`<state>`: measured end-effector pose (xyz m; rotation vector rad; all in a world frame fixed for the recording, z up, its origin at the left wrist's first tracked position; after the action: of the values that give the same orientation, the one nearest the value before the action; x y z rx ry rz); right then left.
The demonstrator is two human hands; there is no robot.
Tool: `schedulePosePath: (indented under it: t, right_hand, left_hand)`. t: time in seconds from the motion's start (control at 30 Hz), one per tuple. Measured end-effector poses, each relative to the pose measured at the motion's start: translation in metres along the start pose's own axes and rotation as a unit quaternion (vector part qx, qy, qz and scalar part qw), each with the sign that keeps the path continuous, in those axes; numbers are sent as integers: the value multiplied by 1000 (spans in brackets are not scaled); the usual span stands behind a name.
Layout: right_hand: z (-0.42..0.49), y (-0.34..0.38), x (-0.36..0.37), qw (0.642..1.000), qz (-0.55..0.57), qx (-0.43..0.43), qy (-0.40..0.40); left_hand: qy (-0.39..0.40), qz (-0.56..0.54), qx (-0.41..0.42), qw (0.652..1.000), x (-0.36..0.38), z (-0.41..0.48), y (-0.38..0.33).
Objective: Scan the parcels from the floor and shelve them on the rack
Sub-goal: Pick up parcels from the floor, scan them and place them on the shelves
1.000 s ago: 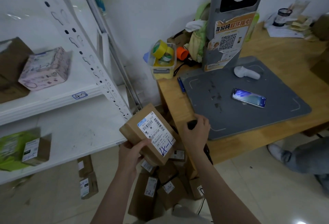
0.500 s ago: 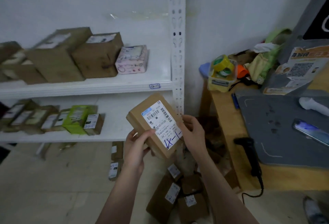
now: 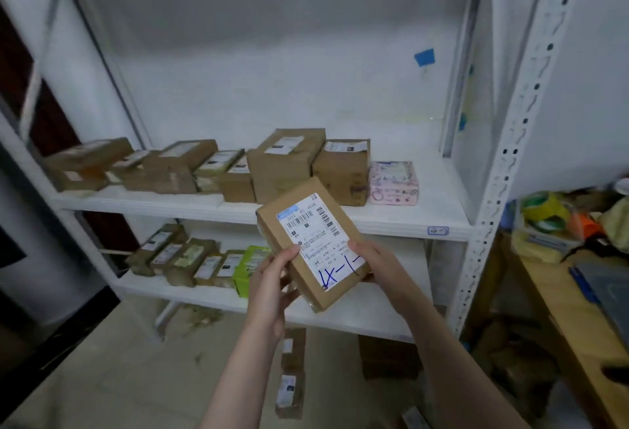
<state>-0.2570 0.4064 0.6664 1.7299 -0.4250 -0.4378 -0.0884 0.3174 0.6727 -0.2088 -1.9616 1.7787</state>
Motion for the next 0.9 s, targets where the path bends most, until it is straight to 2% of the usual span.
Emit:
schedulePosePath:
  t: [0.13,0.33,0.47,0.67,0.9]
  right_hand:
    - [8,40,20,999,17,-24,-30]
    - [14,62,-2,984,97,-57,-139]
    - [19,61,-42,956,151,-55,-244]
    - [31,43,-118,912,170,-23,-373]
    - [58,29,-193,885,174,-18,-432]
  left_hand:
    - [34,32,34,998,-10,26,-41]
    - [88,61,57,993,32,58,-66]
    - [148,100,35,983,82,72,-45]
    - [235,124,-17,964,169,84,2]
    - [248,96,-61,962,255,123,30]
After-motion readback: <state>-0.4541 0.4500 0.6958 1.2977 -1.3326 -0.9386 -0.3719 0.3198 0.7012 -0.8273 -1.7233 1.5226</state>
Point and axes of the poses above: each hand's wrist, its own z-axis towards the middle knuckle, its own x-axis out of the palm, y = z × x, the point moved 5 cm from there along z, towards the middle knuckle, and after that the axes turned 10 degrees about x, right-handed, at the moved point
